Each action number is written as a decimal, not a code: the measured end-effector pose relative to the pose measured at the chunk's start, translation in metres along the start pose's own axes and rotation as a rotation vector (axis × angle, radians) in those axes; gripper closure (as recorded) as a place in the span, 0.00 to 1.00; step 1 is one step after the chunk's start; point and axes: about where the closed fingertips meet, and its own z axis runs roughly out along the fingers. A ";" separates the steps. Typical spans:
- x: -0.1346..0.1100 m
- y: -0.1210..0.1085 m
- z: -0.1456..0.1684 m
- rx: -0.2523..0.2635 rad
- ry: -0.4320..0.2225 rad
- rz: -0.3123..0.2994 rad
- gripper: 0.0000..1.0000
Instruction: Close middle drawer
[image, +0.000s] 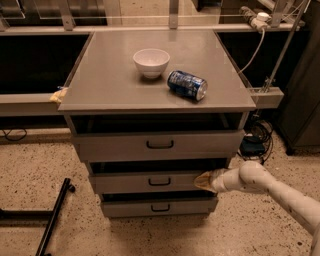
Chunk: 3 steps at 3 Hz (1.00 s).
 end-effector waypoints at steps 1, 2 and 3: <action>0.000 -0.002 0.000 0.001 0.001 -0.001 1.00; -0.015 0.021 -0.015 -0.033 -0.013 -0.008 1.00; -0.044 0.053 -0.053 -0.074 -0.018 0.007 1.00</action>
Offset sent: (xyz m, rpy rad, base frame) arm -0.0850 0.0111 0.0405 0.0156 0.0514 0.0904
